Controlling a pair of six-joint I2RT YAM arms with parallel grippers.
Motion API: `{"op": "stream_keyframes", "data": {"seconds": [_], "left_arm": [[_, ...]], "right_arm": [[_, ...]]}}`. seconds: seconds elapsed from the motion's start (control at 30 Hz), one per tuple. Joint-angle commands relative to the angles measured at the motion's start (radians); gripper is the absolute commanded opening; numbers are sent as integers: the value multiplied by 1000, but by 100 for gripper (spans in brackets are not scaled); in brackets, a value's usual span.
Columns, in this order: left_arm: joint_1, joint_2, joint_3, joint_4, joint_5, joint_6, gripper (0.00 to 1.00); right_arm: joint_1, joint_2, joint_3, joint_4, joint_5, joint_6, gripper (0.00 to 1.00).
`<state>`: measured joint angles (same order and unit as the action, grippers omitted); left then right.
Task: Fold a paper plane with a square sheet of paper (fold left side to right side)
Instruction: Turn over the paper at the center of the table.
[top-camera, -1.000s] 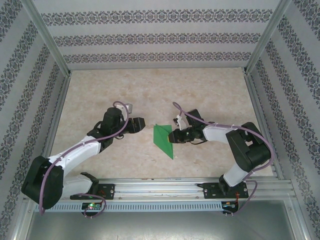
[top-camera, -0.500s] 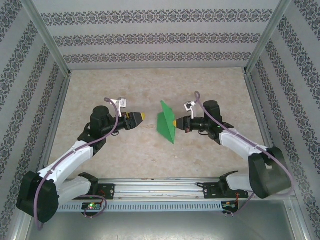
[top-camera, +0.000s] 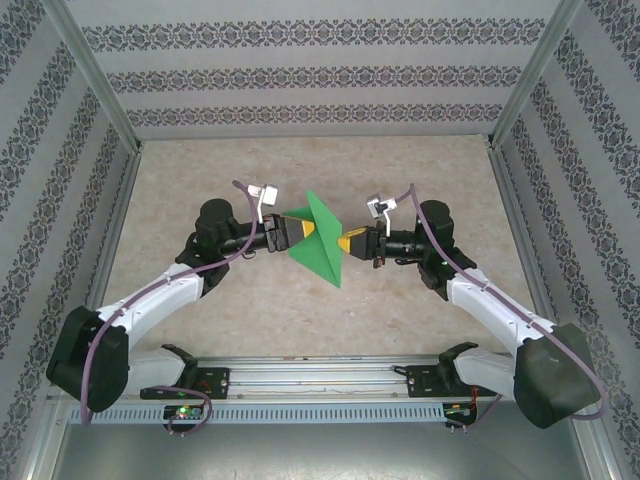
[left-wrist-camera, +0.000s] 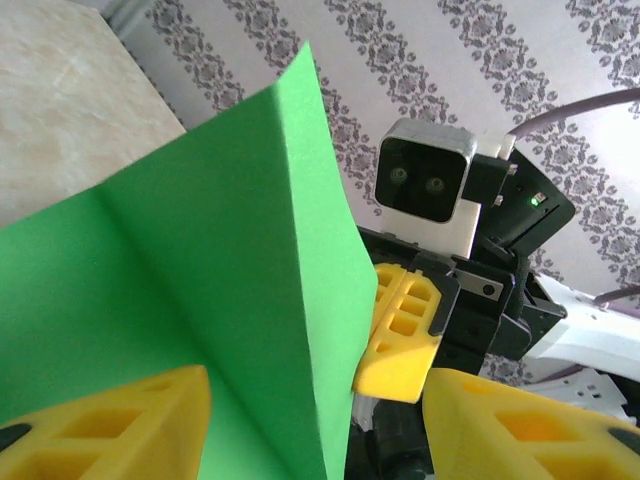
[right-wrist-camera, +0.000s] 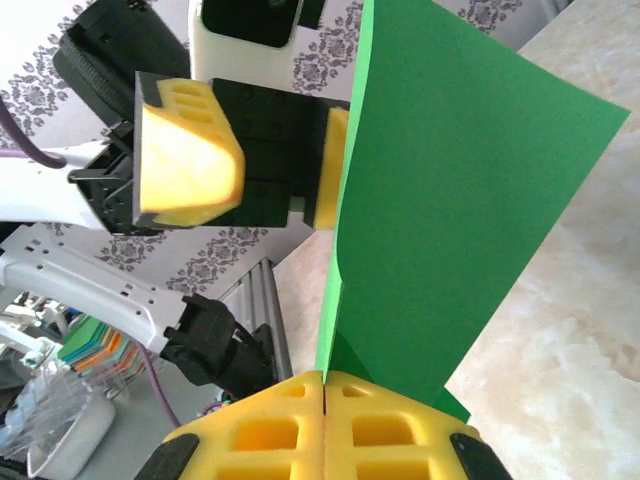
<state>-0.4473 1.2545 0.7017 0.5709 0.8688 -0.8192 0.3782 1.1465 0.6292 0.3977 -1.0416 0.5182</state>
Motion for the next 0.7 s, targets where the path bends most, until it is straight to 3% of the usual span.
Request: {"op": "stream_keyframes", "data": {"seconds": [0.0, 0.67], "left_arm": [[-22, 28, 40, 110, 40, -29, 57], [-36, 36, 26, 120, -33, -17, 14]], "right_arm": [[20, 12, 45, 44, -30, 3, 0], [21, 43, 46, -1, 35, -11, 3]]}}
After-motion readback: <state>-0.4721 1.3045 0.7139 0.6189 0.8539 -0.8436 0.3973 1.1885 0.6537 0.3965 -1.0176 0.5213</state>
